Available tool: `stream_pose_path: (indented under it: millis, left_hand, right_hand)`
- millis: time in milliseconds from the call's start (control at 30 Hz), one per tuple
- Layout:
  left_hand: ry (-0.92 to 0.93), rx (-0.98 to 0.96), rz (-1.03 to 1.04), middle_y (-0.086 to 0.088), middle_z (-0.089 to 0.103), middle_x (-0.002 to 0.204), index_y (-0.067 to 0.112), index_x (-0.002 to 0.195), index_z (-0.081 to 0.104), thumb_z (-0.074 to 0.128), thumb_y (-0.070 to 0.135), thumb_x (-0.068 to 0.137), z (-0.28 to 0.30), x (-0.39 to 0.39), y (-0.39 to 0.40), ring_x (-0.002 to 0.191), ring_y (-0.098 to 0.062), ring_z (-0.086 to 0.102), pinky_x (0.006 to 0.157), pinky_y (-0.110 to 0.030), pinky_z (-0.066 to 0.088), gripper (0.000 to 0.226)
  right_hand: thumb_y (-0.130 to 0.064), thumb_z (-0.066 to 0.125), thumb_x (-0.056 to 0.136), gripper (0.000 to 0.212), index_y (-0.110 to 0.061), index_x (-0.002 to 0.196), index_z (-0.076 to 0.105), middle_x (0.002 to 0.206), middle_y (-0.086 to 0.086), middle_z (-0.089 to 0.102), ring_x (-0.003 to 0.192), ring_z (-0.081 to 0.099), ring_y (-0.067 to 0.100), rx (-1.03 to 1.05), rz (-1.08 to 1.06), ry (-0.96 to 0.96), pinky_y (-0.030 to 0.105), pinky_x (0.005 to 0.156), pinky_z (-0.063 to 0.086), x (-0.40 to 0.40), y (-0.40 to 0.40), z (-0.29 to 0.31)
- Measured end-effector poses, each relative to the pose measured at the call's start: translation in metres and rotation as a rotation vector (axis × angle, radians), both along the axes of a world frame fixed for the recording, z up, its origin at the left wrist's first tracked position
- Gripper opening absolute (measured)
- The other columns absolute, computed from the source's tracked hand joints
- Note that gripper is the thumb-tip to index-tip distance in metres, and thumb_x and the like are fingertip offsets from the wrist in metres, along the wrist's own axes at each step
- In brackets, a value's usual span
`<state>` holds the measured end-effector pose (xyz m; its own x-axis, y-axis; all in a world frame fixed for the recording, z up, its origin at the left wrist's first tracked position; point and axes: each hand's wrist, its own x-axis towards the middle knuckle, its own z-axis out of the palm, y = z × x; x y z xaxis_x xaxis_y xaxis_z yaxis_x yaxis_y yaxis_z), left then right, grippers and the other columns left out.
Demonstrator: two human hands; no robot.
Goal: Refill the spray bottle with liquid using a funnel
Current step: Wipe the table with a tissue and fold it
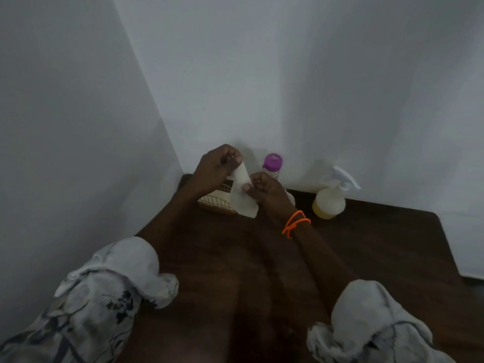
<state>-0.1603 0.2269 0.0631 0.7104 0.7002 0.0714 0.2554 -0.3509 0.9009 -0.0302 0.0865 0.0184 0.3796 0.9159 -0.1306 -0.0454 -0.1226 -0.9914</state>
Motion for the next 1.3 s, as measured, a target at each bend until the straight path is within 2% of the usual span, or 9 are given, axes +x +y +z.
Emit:
stream_pose_path:
  millis: [133, 233, 500, 633, 733, 900, 1000, 1067, 1300]
  left_hand:
    - [-0.001, -0.002, -0.027, -0.005, 0.068, 0.094, 0.015, 0.101, 0.066, 0.058, 0.028, 0.101, -0.001, 0.014, -0.036, 0.084, -0.025, 0.066, 0.064, -0.043, 0.059, 0.014]
    - [0.025, 0.020, 0.014, 0.001, 0.068, 0.095, 0.013, 0.101, 0.065, 0.057, 0.022, 0.101, -0.026, 0.020, -0.071, 0.085, -0.012, 0.062, 0.074, -0.031, 0.051, 0.012]
    - [0.348, -0.144, 0.117, 0.002, 0.064, 0.100, 0.022, 0.095, 0.060, 0.059, 0.016, 0.099, -0.136, -0.015, -0.164, 0.097, -0.016, 0.062, 0.080, -0.025, 0.042, 0.008]
    - [0.498, -0.172, 0.171, -0.002, 0.065, 0.106, 0.022, 0.101, 0.062, 0.059, 0.015, 0.099, -0.181, -0.036, -0.198, 0.102, -0.022, 0.064, 0.084, -0.031, 0.049, 0.008]
    - [0.536, -0.013, 0.211, -0.007, 0.059, 0.119, 0.019, 0.112, 0.064, 0.053, 0.028, 0.101, -0.195, -0.052, -0.209, 0.101, -0.023, 0.062, 0.090, -0.043, 0.054, 0.017]
    - [0.595, 0.386, -0.041, 0.003, 0.059, 0.125, 0.031, 0.122, 0.061, 0.031, 0.053, 0.102, -0.195, -0.080, -0.223, 0.104, -0.015, 0.061, 0.092, -0.038, 0.054, 0.042]
    - [0.470, 0.446, -0.246, -0.003, 0.062, 0.140, 0.020, 0.131, 0.066, 0.054, 0.033, 0.102, -0.195, -0.089, -0.244, 0.131, -0.021, 0.057, 0.116, -0.040, 0.040, 0.034]
    - [0.463, 0.595, -0.339, -0.006, 0.060, 0.143, 0.016, 0.135, 0.063, 0.066, 0.024, 0.094, -0.204, -0.095, -0.262, 0.136, -0.022, 0.054, 0.116, -0.040, 0.034, 0.042]
    - [0.558, 0.676, -0.405, -0.012, 0.051, 0.151, 0.007, 0.145, 0.053, 0.044, 0.026, 0.091, -0.214, -0.084, -0.249, 0.142, -0.025, 0.047, 0.118, -0.041, 0.025, 0.057]
  right_hand:
    - [-0.006, 0.077, 0.082, 0.039, -0.004, 0.116, 0.058, 0.113, 0.015, 0.070, 0.104, 0.068, 0.027, -0.038, 0.040, 0.176, 0.042, 0.086, 0.058, 0.015, -0.056, 0.007]
    - [-0.007, 0.079, 0.080, 0.043, -0.004, 0.119, 0.061, 0.113, 0.018, 0.070, 0.102, 0.069, 0.026, -0.124, 0.015, 0.165, 0.045, 0.088, 0.057, 0.025, -0.102, -0.003]
    - [0.004, 0.076, 0.081, 0.034, 0.000, 0.112, 0.064, 0.099, 0.011, 0.067, 0.078, 0.067, 0.009, -0.455, -0.027, -0.019, 0.031, 0.067, 0.060, 0.018, -0.197, -0.067]
    - [-0.012, 0.081, 0.079, 0.033, -0.008, 0.109, 0.068, 0.103, 0.013, 0.069, 0.094, 0.066, 0.026, -0.650, -0.027, -0.368, 0.040, 0.084, 0.053, 0.002, -0.215, -0.111]
    - [-0.011, 0.076, 0.080, 0.032, -0.004, 0.111, 0.070, 0.108, 0.016, 0.070, 0.101, 0.065, 0.032, -0.647, -0.197, -0.590, 0.034, 0.086, 0.047, -0.012, -0.224, -0.126]
    - [-0.010, 0.069, 0.083, 0.033, -0.012, 0.116, 0.067, 0.122, 0.009, 0.063, 0.108, 0.060, 0.029, -0.472, -0.119, -0.864, 0.035, 0.093, 0.047, -0.044, -0.240, -0.133]
    - [-0.014, 0.071, 0.084, 0.043, -0.012, 0.127, 0.065, 0.135, 0.012, 0.062, 0.124, 0.058, 0.033, -0.404, -0.019, -1.036, 0.049, 0.102, 0.050, -0.066, -0.250, -0.149]
    - [-0.024, 0.058, 0.092, 0.049, -0.013, 0.140, 0.055, 0.149, 0.012, 0.050, 0.140, 0.045, 0.030, -0.407, 0.080, -1.113, 0.050, 0.112, 0.041, -0.079, -0.256, -0.158]
    - [-0.032, 0.037, 0.097, 0.056, -0.016, 0.151, 0.041, 0.158, 0.012, 0.037, 0.149, 0.030, 0.027, -0.445, 0.126, -1.107, 0.044, 0.120, 0.029, -0.077, -0.239, -0.173]
